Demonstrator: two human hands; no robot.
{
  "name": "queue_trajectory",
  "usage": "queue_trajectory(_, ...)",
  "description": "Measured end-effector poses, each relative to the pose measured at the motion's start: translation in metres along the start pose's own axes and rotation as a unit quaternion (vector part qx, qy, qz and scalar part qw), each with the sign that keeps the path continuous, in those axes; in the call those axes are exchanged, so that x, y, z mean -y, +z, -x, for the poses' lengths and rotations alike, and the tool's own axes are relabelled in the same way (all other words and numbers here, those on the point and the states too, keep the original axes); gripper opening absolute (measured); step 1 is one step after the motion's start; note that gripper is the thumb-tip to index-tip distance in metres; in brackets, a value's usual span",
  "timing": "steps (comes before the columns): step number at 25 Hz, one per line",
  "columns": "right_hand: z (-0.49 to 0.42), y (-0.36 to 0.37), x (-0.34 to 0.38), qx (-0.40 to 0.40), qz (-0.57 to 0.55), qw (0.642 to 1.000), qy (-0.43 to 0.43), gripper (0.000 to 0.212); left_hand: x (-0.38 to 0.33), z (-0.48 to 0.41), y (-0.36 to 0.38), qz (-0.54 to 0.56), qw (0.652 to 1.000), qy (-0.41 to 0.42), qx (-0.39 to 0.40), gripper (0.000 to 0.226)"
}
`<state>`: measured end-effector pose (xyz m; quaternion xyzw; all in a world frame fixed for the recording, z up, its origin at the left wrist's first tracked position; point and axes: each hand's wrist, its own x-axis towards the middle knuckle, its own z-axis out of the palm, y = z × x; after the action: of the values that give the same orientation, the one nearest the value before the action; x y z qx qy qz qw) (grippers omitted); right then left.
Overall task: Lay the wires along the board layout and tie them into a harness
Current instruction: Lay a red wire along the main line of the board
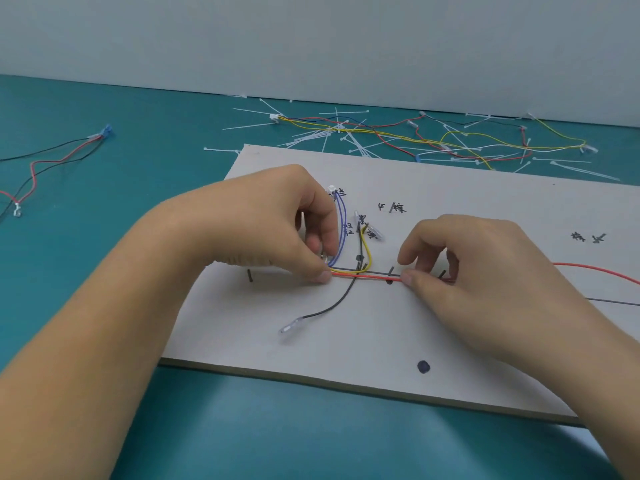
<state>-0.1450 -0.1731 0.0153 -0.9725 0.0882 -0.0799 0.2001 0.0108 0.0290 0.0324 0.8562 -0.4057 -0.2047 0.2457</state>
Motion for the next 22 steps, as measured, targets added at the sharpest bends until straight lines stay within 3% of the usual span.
queue_trajectory(6, -0.003, -0.007, -0.003, 0.018, 0.03, 0.999, 0.025, 0.011, -0.014, -0.01, 0.023, 0.001, 0.998, 0.053, -0.045, 0.013)
queue_trajectory(13, -0.003, -0.022, -0.012, 0.041, 0.031, 0.995, 0.09, 0.022, -0.016, -0.013, 0.025, 0.004, 0.997, 0.064, -0.035, 0.01)
queue_trajectory(22, -0.004, -0.025, -0.017, 0.083, 0.029, 0.993, 0.077, 0.02, -0.017, -0.011, 0.023, 0.005, 0.998, 0.061, -0.029, 0.014)
